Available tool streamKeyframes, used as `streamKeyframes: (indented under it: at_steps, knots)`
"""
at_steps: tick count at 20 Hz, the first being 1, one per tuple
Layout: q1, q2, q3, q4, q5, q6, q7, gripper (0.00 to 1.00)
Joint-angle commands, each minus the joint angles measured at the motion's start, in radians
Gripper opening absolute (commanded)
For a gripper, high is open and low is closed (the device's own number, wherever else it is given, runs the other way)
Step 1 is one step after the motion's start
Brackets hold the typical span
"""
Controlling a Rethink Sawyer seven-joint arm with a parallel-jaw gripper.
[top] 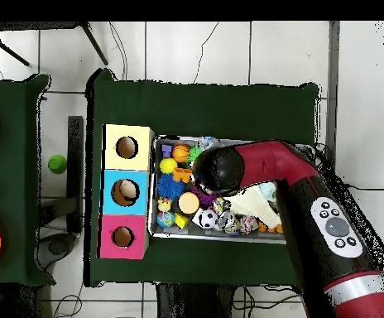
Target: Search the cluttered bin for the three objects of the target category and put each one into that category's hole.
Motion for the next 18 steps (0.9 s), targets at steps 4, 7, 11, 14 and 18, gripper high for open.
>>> streamKeyframes:
  at_steps: [4,7,11,14,18]
  knots:
    - [0.029,0.145,0.146,-0.268,-0.044,0.277,-0.503,1.0]
    - [0.052,0.171,0.13,-0.343,-0.08,0.305,-0.525,1.0]
    - [0.086,0.188,0.118,-0.428,-0.078,0.349,-0.523,1.0]
    - [0.115,0.193,0.107,-0.502,-0.071,0.385,-0.513,1.0]
    - [0.15,0.186,0.095,-0.576,-0.057,0.44,-0.489,1.0]
